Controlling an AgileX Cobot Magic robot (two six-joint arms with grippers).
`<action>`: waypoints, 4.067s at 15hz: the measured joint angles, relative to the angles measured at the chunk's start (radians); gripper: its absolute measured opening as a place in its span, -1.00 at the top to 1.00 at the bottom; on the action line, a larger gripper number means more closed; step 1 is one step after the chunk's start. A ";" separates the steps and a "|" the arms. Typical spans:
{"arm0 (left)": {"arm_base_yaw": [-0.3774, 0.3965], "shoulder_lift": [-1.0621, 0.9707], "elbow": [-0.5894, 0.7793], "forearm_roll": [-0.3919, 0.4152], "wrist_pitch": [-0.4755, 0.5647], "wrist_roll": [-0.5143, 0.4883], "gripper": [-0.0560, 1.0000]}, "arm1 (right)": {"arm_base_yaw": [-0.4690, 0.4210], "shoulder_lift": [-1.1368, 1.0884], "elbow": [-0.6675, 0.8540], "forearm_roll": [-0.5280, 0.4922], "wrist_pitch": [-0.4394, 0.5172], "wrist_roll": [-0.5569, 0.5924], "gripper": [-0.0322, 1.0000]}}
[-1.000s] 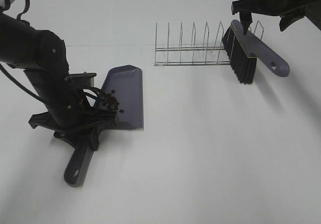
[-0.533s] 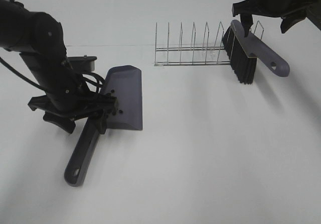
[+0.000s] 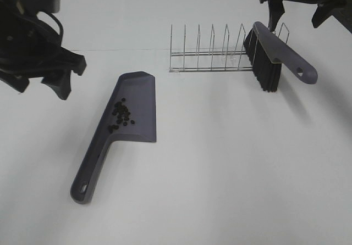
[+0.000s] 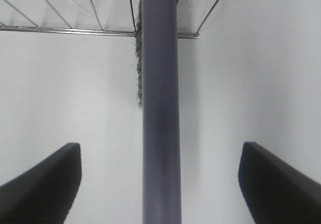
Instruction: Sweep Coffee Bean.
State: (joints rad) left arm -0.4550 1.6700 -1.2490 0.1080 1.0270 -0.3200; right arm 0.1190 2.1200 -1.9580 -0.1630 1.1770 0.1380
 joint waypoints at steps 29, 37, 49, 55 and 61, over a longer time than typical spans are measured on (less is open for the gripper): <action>0.000 -1.515 0.742 0.016 0.054 0.163 -0.33 | 0.000 -2.111 1.451 0.203 -0.116 -0.211 -0.47; 0.000 -1.515 0.745 -0.082 0.043 0.288 -0.33 | 0.000 -2.090 1.451 0.272 -0.112 -0.305 -0.47; 0.002 -1.515 0.745 -0.086 0.043 0.288 -0.34 | 0.000 -2.090 1.451 0.260 -0.113 -0.303 -0.47; 0.300 -1.515 0.745 -0.087 0.040 0.288 -0.34 | -0.090 -2.090 1.451 0.260 -0.113 -0.302 -0.47; 0.364 -1.667 0.745 -0.087 0.039 0.288 -0.34 | -0.140 -2.090 1.451 0.260 -0.113 -0.294 -0.47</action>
State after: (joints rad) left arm -0.0910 0.0030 -0.5040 0.0210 1.0660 -0.0320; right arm -0.0210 0.0300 -0.5070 0.0970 1.0640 -0.1560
